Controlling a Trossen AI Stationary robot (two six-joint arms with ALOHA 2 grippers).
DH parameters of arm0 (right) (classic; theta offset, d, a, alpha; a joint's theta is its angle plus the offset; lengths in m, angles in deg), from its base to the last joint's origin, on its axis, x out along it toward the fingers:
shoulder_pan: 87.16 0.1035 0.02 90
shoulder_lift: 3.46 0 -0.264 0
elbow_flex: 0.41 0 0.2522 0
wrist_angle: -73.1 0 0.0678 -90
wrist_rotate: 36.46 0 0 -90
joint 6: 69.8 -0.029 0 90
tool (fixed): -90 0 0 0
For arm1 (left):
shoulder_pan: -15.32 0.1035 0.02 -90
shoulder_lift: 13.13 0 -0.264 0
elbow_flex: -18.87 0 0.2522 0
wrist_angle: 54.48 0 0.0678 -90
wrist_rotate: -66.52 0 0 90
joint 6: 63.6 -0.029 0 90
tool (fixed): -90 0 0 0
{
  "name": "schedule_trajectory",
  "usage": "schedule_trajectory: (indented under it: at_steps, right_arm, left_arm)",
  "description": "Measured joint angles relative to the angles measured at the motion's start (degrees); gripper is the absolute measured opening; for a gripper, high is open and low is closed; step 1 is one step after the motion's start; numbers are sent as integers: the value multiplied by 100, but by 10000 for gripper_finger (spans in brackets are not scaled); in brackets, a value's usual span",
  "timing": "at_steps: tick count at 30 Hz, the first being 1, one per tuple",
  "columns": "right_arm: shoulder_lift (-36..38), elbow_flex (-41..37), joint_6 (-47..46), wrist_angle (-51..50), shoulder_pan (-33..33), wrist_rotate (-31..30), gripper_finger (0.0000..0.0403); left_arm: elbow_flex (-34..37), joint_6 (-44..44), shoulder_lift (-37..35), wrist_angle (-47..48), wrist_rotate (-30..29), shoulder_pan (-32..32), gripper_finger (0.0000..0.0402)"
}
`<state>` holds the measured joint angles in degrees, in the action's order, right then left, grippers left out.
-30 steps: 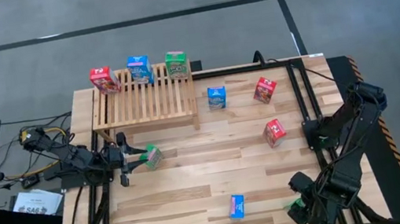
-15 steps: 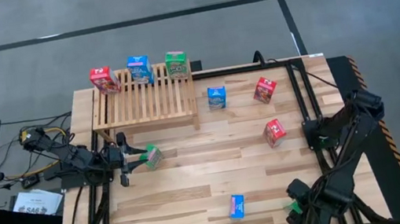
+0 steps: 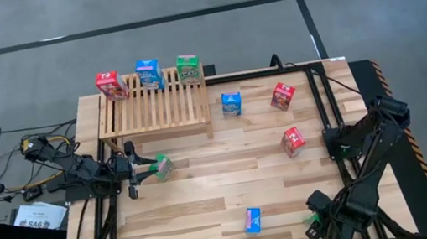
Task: Stack cereal on shelf
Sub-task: Put the bottom green cereal box on the shelf aligned with the green cereal box
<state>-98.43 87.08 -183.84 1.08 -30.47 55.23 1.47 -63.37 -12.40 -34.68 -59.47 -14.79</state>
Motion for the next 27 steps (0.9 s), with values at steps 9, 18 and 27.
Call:
schedule_trajectory:
  at_steps: [9, 18, 27]
  right_arm:
    - [62, 0, -2, -38, -129, 16, 215]
    - [58, 172, 127, -262, -280, 149, 182]
    - [58, 1108, 981, -1823, -782, 146, 181]
  left_arm:
    - [0, 0, 0, 0, 0, -2, 138]
    - [0, 0, 2, 0, 0, -2, 138]
    - [0, 0, 0, 1, 0, 0, 138]
